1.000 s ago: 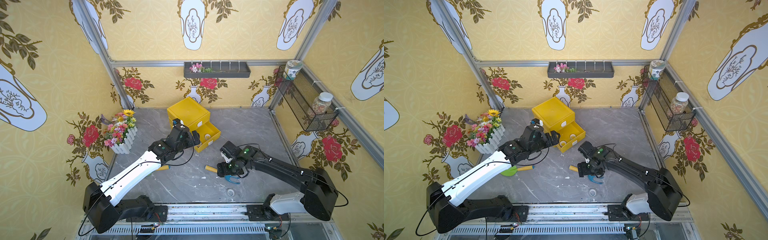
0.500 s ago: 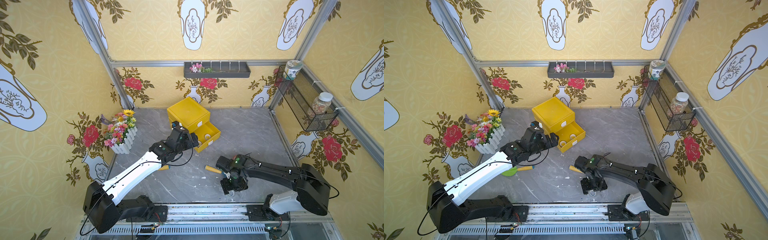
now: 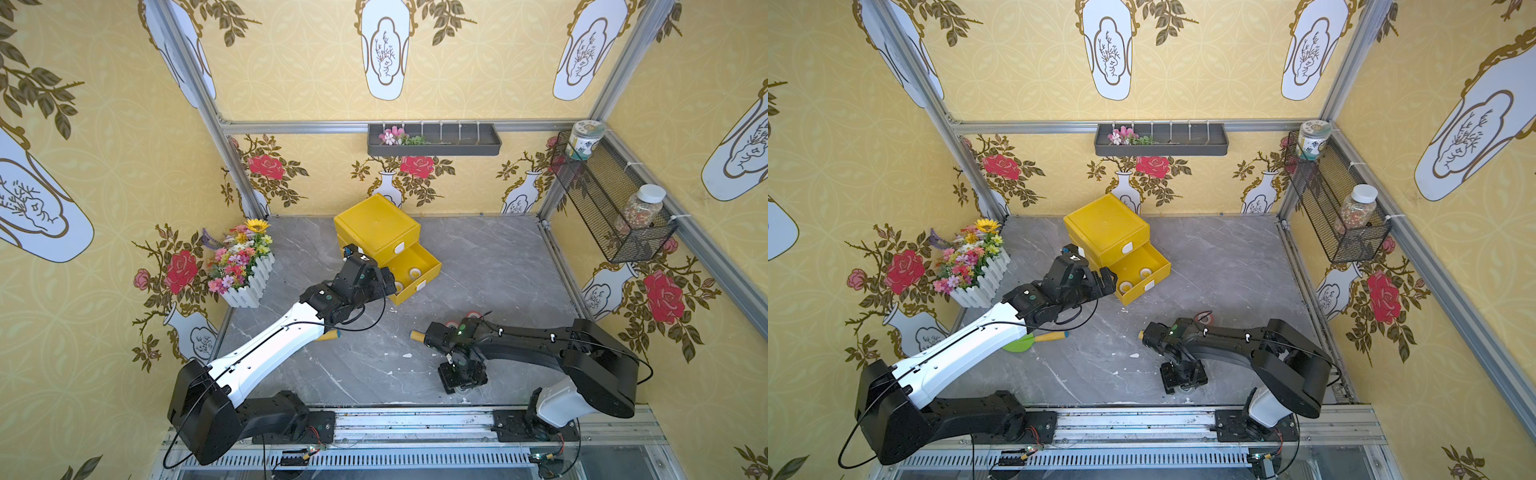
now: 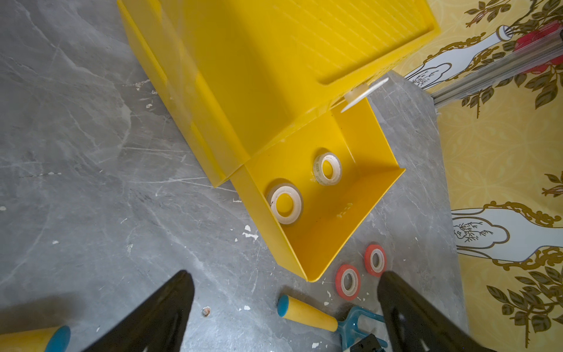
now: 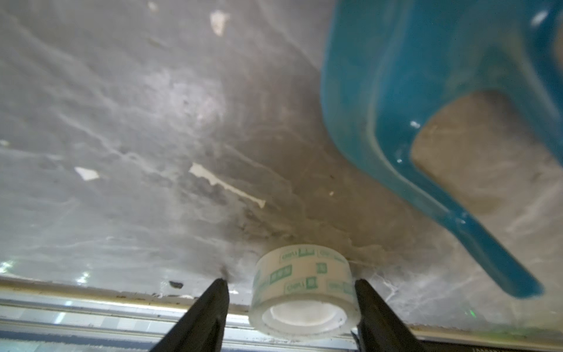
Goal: Place the transparent tape into the drawer according to color
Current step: Pick up the tape at the center of the board.
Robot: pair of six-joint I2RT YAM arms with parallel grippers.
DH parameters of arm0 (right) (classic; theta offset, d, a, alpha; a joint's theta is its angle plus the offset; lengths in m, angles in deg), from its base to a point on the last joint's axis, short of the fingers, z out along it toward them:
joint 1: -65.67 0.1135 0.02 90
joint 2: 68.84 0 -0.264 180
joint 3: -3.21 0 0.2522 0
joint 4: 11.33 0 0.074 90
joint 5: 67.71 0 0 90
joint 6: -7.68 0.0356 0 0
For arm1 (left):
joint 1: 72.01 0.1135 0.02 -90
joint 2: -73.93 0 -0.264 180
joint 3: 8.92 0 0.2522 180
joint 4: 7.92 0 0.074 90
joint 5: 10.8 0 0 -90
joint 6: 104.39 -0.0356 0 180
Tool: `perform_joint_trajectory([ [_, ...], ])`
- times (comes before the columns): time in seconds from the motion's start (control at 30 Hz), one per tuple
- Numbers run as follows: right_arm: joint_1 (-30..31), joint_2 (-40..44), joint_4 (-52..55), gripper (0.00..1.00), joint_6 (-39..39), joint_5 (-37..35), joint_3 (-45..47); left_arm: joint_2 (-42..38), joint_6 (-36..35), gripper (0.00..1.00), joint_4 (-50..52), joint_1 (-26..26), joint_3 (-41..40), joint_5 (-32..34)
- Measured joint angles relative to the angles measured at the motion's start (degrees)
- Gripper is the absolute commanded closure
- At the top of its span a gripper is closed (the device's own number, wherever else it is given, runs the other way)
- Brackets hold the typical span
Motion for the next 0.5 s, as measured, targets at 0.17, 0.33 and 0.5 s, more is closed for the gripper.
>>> perform_joint_trajectory([
  [0.17,0.2,-0.9,-0.6,0.43,0.0,-0.1,-0.5,0.0,0.0,0.00,0.0,0.2,-0.1,-0.2],
  [0.33,0.6,-2.2,-2.1,0.50,-0.1,-0.1,-2.0,0.1,0.0,0.00,0.0,0.2,-0.2,-0.2],
  [0.5,0.6,-3.2,-5.8,0.54,-2.1,0.0,-5.9,0.0,0.0,0.00,0.2,0.4,-0.4,-0.2],
])
